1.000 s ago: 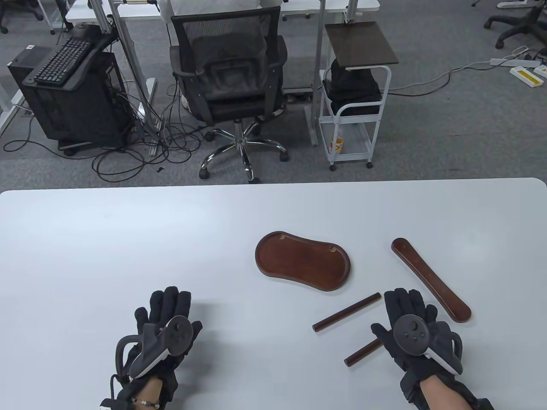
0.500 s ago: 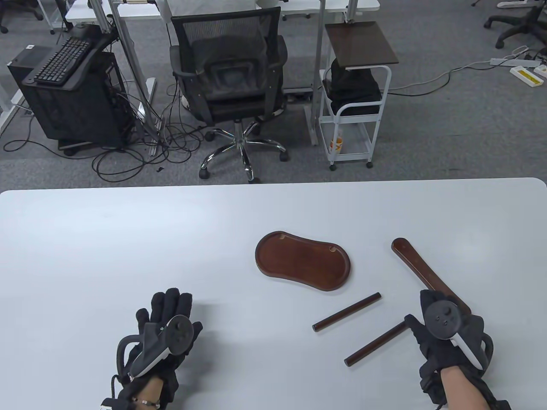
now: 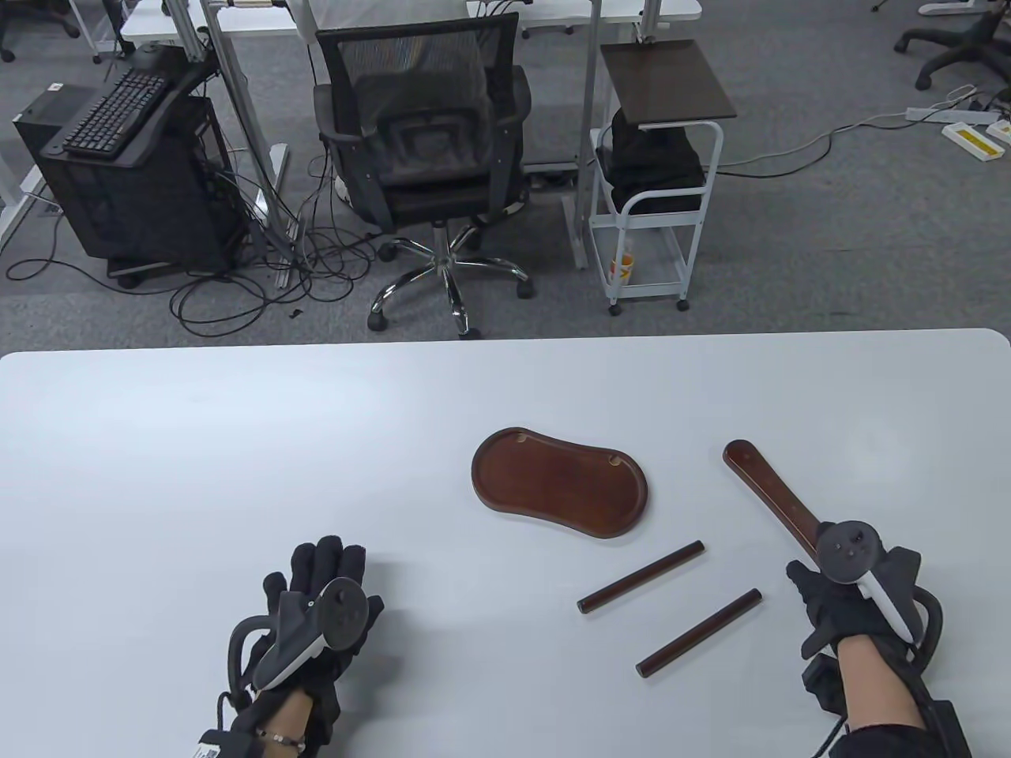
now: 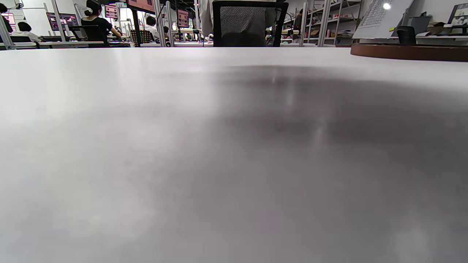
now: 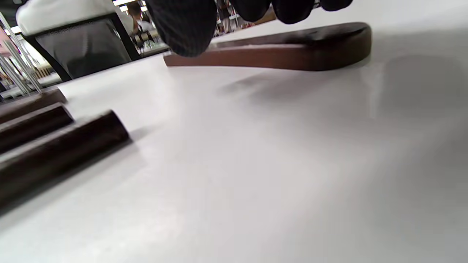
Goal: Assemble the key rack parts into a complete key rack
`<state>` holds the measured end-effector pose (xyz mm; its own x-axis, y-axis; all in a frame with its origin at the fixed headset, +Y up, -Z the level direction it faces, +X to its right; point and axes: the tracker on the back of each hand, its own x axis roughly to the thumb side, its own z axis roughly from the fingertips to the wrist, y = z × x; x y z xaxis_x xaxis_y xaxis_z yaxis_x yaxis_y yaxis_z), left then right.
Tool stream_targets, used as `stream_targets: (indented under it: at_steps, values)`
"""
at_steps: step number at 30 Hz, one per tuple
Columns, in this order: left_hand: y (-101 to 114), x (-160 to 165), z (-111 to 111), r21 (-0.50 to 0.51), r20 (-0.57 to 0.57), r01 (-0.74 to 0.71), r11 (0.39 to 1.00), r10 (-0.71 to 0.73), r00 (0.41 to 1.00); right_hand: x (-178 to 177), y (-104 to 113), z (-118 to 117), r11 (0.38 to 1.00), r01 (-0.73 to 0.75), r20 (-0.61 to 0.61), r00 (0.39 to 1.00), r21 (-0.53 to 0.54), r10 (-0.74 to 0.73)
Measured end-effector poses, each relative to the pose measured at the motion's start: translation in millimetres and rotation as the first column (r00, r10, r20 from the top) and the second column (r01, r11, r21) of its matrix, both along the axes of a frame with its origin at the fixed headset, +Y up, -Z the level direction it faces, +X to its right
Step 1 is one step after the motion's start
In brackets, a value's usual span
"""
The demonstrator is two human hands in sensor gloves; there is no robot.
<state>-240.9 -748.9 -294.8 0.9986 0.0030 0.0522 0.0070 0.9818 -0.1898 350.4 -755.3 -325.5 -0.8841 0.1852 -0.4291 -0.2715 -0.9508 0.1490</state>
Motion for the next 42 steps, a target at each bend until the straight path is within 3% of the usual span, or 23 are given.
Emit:
stream_targets:
  at_steps: [7, 12, 20, 26, 33, 42]
  values:
    - [-2, 0, 0, -0.026, 0.007, -0.005, 1.0, 0.005, 1.0, -1, 0, -24, 0.992, -0.028, 0.041, 0.999, -0.122, 0.033]
    - [-2, 0, 0, -0.027, 0.009, -0.003, 1.0, 0.003, 1.0, -3, -1, -36, 0.973, -0.149, 0.025, 0.988, -0.175, 0.155]
    - [-2, -1, 0, -0.032, 0.008, -0.003, 0.999, 0.003, 1.0, -4, 0, -39, 0.973, -0.167, 0.009, 0.985, -0.157, 0.171]
    - [-3, -1, 0, -0.036, 0.011, -0.006, 0.999, 0.007, 1.0, -9, 0, -36, 0.958, -0.212, -0.071, 0.977, -0.195, 0.201]
    - [-1, -1, 0, -0.024, 0.014, -0.015, 1.0, 0.016, 1.0, -8, 11, -29, 0.991, -0.091, -0.086, 0.993, -0.097, 0.083]
    - [-1, 0, 0, -0.018, 0.025, -0.032, 0.999, 0.032, 0.999, -28, 36, -13, 0.997, -0.066, -0.184, 0.98, 0.034, 0.071]
